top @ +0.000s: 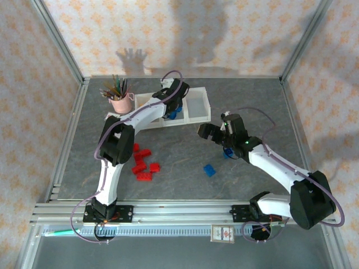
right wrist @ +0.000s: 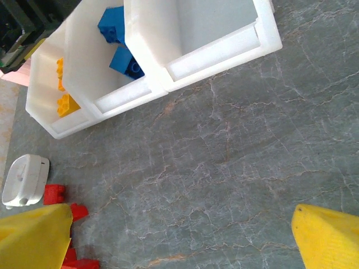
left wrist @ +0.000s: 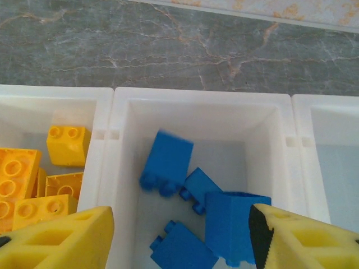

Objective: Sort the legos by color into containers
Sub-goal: Place the lego in the container, then pick up the lego from the middle-left of the table.

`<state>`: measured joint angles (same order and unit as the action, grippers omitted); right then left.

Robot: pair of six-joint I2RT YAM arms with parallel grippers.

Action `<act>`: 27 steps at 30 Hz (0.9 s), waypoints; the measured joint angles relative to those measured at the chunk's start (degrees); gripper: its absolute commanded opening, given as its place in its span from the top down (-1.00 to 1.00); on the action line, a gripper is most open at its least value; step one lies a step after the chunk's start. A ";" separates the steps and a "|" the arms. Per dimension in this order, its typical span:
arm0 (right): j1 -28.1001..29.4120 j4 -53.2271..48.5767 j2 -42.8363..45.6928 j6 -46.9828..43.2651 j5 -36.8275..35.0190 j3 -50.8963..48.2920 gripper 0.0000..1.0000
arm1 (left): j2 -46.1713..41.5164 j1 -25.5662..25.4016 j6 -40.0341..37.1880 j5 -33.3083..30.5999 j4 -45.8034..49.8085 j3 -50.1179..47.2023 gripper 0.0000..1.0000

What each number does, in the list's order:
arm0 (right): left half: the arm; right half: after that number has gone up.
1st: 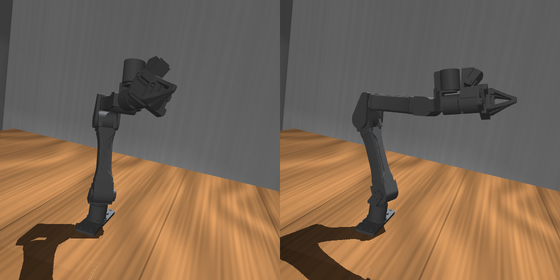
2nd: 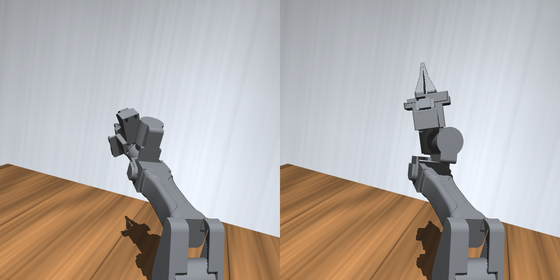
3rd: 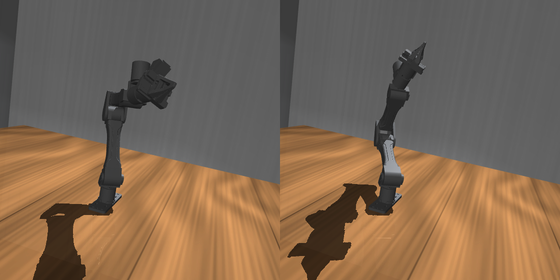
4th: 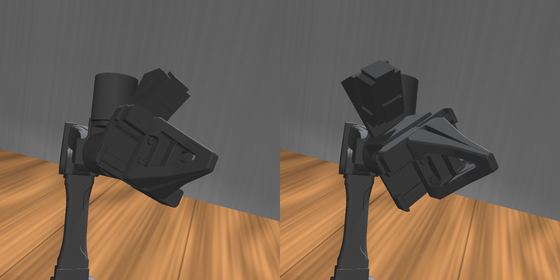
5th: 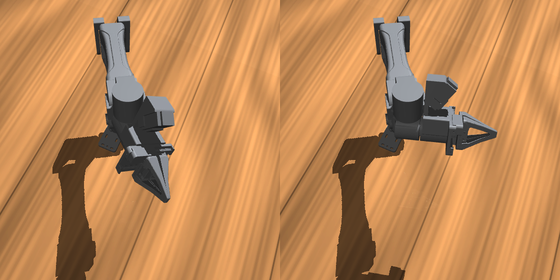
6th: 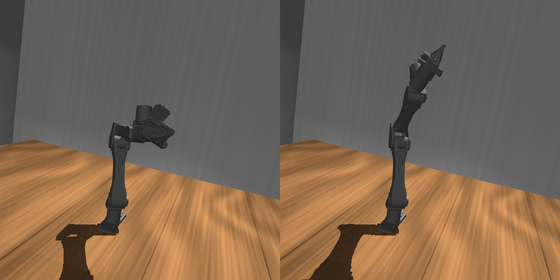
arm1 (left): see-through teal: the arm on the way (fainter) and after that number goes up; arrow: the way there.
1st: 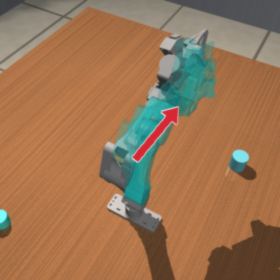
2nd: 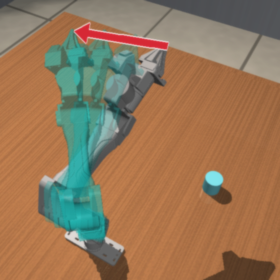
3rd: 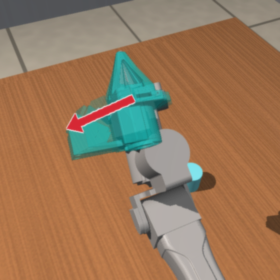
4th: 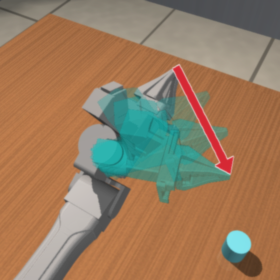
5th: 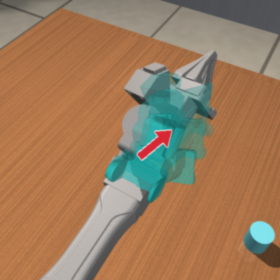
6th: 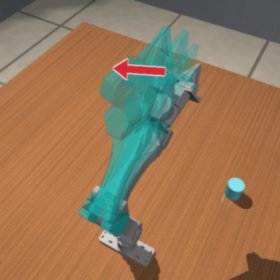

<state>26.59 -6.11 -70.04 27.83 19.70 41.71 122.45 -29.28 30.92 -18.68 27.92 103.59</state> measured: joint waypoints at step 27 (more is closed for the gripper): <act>-9.07 -15.72 21.33 1.03 -2.03 -10.47 -1.00 | -29.03 -25.94 10.88 17.44 -10.86 -37.00 -0.66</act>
<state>17.52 -21.82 -48.71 28.86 17.67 31.24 93.43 -55.22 41.80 -1.23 17.06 66.59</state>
